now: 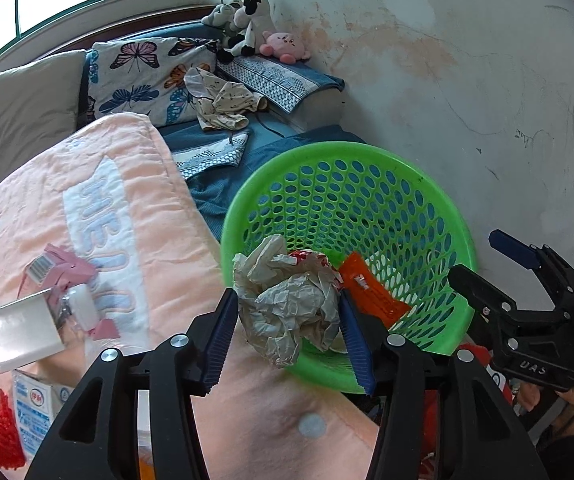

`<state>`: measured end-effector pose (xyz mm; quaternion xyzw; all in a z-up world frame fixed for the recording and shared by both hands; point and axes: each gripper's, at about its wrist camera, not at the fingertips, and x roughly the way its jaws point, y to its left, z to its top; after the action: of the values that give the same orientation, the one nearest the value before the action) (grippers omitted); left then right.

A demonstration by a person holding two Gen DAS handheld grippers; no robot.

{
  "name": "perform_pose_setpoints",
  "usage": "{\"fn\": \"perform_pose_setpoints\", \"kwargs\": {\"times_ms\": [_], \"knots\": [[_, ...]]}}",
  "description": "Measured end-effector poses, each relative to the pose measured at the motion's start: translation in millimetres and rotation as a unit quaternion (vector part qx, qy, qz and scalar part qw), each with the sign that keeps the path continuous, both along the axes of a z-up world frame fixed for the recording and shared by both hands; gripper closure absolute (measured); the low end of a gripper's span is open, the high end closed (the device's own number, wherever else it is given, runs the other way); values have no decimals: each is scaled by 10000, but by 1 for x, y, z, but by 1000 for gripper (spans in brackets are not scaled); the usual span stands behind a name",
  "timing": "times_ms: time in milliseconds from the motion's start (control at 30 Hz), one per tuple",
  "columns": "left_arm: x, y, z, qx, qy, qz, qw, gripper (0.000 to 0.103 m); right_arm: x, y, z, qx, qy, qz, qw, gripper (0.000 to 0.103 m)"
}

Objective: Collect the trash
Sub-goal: 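Drop the snack bag into the green basket with the right tool while the left tool drops the tissue in, then grasp the red mesh scrubber with the left tool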

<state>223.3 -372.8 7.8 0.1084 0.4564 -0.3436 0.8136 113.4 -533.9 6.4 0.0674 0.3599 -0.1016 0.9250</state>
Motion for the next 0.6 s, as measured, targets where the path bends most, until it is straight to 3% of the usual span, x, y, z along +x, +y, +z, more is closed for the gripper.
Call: {"fn": "perform_pose_setpoints", "kwargs": {"times_ms": [100, 200, 333, 600], "knots": [[1, -7, -3, -28, 47, -38, 10000, 49, -5, -1, 2, 21, -61, 15, 10000, 14], [-3, -12, -4, -34, 59, -54, 10000, 36, -11, 0, 4, 31, -107, 38, 9999, 14], [-9, -12, -2, -78, 33, -84, 9999, 27, -18, 3, 6, 52, -151, 57, 9999, 14], [-31, 21, 17, -87, -286, 66, 9995, 25, -27, 21, 8, 159, -210, 239, 9994, 14]]}}
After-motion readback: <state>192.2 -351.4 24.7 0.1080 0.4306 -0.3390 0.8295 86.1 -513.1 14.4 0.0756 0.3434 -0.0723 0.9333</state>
